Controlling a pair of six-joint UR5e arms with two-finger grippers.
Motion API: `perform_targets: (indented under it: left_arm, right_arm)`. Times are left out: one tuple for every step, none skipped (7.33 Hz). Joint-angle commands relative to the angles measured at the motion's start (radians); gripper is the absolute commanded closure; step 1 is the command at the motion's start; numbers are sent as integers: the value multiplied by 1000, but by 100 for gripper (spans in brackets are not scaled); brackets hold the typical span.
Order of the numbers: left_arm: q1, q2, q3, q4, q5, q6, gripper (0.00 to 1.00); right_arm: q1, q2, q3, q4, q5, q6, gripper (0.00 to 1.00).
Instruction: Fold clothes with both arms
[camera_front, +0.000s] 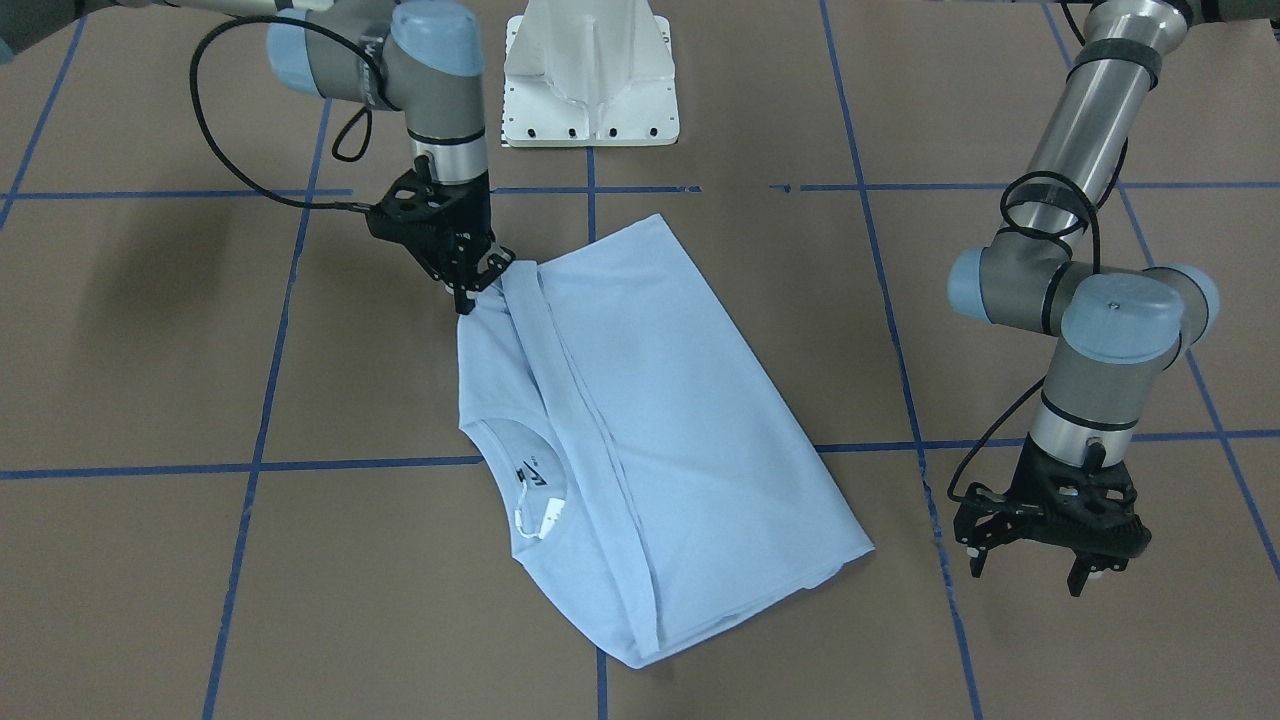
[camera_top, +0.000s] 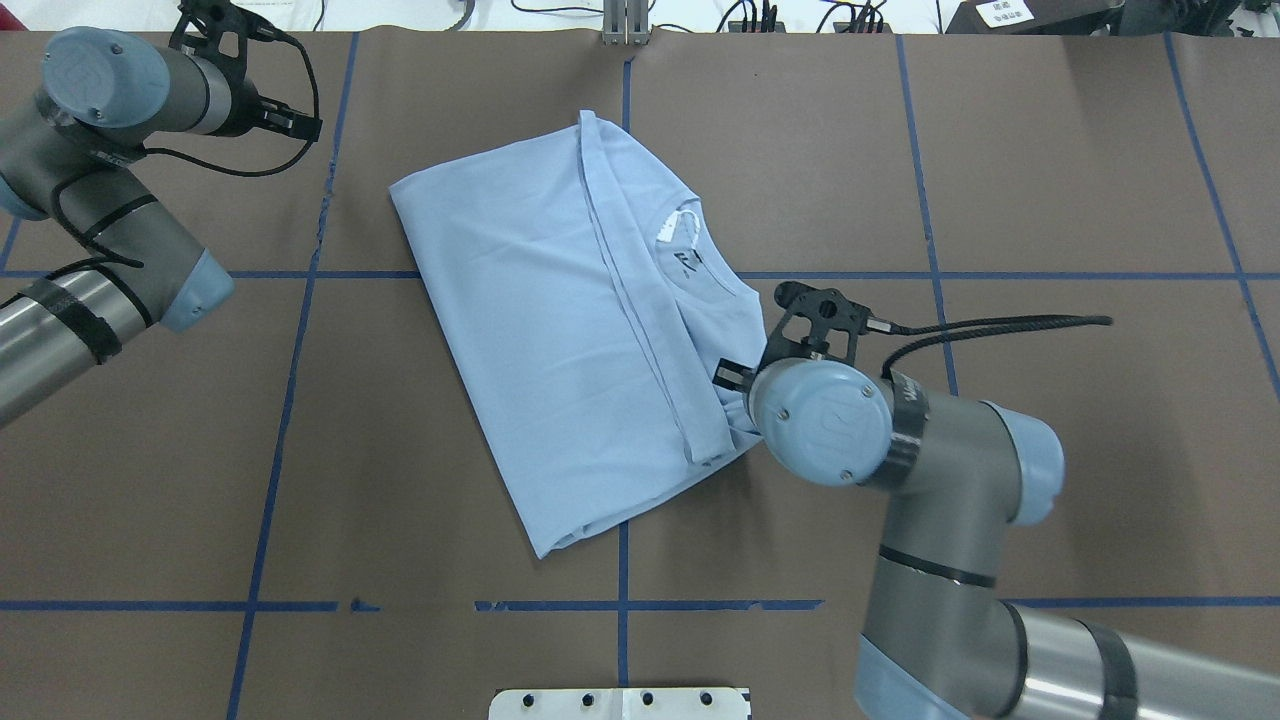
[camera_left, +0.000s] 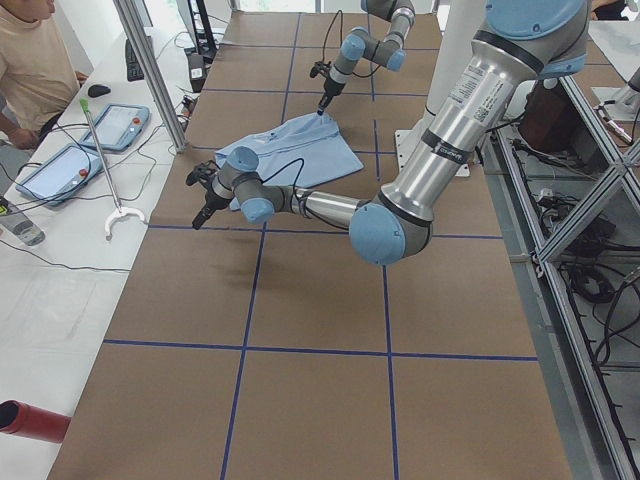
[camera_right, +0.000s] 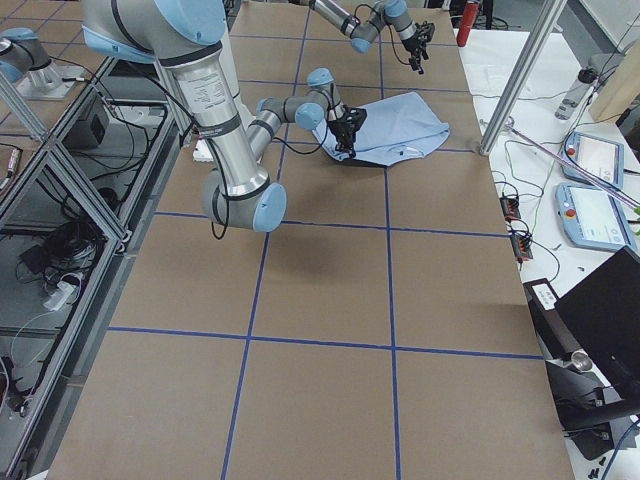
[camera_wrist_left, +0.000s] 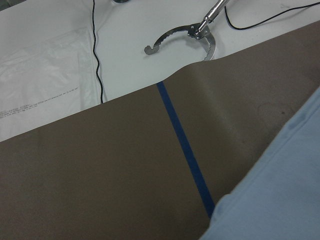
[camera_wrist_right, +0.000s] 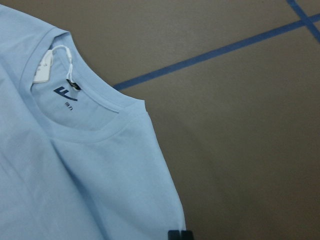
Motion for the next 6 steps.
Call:
perform_targets:
  left_arm:
    - [0,3,1,-14,-1,0,0]
    - [0,3,1,-14,-3,0,0]
    - [0,3,1,-14,-3,0,0]
    - [2,3,-1,-16,-3,0,0]
    - [2,6,-4,-16,-3,0,0]
    - [2,7,-5,-20,-3,0,0]
  right_arm:
    - [-191,-105,110,-31,-150,125,100]
    - [-264,-104,124,-83,-203,171,100]
    - [-321,-104,140,-116,-243,214,100]
    - [-350,-107,139,-125,-267,224,100]
    - [-353,-108,137,-125,-267,221,63]
    - [-359,-118,140,-131,-269,209,1]
